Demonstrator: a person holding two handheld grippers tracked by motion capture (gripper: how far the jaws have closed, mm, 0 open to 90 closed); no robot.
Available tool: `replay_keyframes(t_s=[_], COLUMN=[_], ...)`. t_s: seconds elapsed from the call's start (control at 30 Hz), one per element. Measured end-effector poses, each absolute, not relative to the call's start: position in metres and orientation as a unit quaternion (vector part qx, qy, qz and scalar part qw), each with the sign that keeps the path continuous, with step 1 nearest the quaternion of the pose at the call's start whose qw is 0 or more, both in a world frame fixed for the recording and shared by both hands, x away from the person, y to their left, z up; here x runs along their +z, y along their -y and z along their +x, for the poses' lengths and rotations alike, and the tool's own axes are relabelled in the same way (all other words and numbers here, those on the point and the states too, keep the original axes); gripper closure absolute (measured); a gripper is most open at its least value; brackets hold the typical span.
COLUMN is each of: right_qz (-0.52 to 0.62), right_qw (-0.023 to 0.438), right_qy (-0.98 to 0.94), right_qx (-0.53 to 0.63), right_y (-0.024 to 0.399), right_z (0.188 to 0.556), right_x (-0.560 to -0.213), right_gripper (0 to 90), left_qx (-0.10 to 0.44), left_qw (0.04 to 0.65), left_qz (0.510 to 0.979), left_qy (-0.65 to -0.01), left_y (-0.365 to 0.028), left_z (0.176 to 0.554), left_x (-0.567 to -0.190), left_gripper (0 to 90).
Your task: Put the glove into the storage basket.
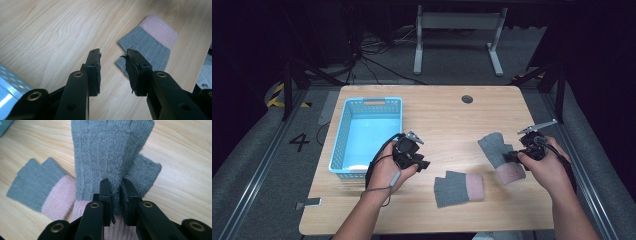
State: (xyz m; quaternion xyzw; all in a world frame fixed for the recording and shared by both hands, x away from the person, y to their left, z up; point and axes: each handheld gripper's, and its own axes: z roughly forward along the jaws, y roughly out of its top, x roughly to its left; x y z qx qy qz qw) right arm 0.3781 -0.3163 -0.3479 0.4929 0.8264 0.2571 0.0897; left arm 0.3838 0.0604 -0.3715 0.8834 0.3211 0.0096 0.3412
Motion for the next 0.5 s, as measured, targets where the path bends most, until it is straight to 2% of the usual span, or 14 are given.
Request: replay_keyframes(t_s=[0.5], right_qz=[0.404], right_qw=[0.068], right_qy=[-0.878], right_qx=[0.248], right_y=[0.292], right_z=[0.380], right_x=[-0.337], right_gripper=[80.9], left_qx=[0.012], left_qw=[0.346], left_qz=[0.882], left_qy=[-0.319], left_y=[-0.063], left_z=[0.380], left_x=[-0.367], left_gripper=[65.2])
